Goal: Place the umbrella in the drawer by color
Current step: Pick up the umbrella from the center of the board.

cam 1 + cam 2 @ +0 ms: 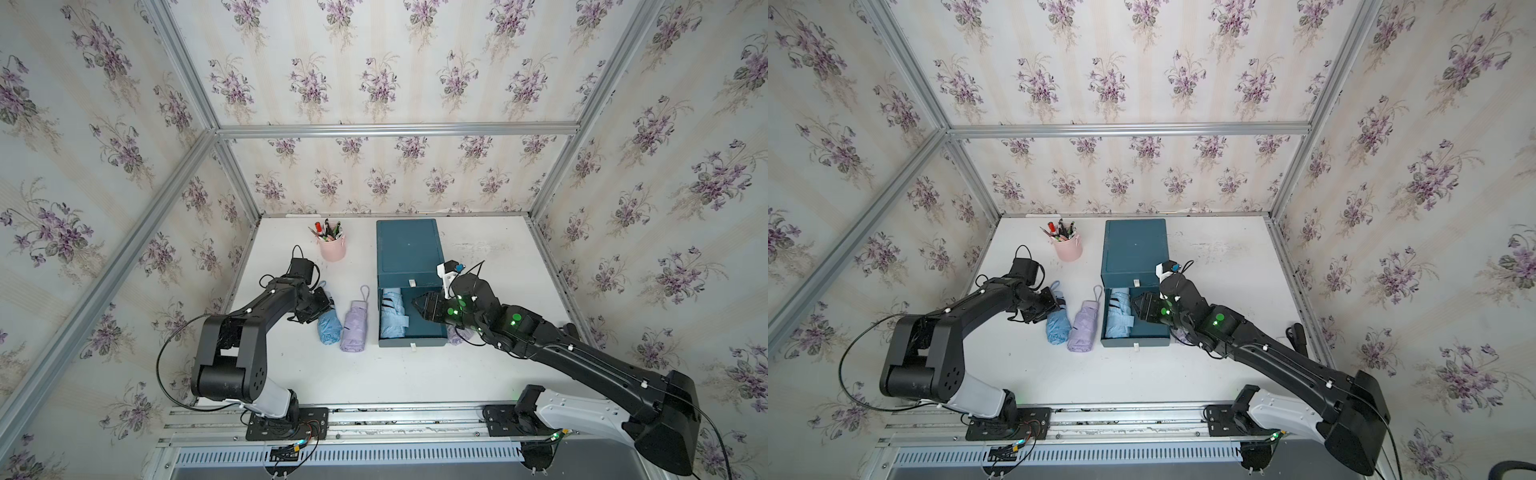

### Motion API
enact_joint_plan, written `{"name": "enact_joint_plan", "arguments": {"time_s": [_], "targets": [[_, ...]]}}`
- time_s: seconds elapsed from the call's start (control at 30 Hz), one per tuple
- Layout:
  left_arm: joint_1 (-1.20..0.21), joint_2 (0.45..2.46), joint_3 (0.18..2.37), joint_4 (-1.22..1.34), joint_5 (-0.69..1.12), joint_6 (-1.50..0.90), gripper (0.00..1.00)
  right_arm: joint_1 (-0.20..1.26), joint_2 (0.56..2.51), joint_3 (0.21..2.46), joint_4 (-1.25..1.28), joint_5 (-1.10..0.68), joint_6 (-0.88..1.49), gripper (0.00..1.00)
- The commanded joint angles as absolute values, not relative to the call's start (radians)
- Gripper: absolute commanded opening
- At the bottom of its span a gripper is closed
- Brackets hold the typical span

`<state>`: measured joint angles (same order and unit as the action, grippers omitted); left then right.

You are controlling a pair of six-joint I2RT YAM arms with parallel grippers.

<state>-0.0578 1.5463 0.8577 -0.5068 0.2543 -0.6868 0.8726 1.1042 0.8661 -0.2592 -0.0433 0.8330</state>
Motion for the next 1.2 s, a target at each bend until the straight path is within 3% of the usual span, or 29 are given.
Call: {"name": "enact_joint_plan", "arguments": {"time_s": [0.0,0.37,0.57,0.9,1.17], "targets": [[-0.058,1.553,0.852,-0.508,0.244,-0.68,0.35,0.877,1.103,0.874,-0.223,-0.058,0.816,0.52],[-0.06,1.438,0.862,-0.515,0.321,-0.701,0.19,0.928,1.136,0.911,-0.166,-0.121,0.779,0.52],[-0.06,1.209,0.885,-0.514,0.48,-0.753,0.2,0.963,1.237,0.974,-0.099,-0.273,0.752,0.58],[-0.083,0.9,0.831,-0.325,0.765,-0.91,0.26,0.962,1.371,1.094,0.007,-0.369,0.747,0.74],[-0.109,0.787,0.781,-0.157,0.846,-1.009,0.28,0.962,1.456,1.122,0.08,-0.449,0.767,0.76]]}}
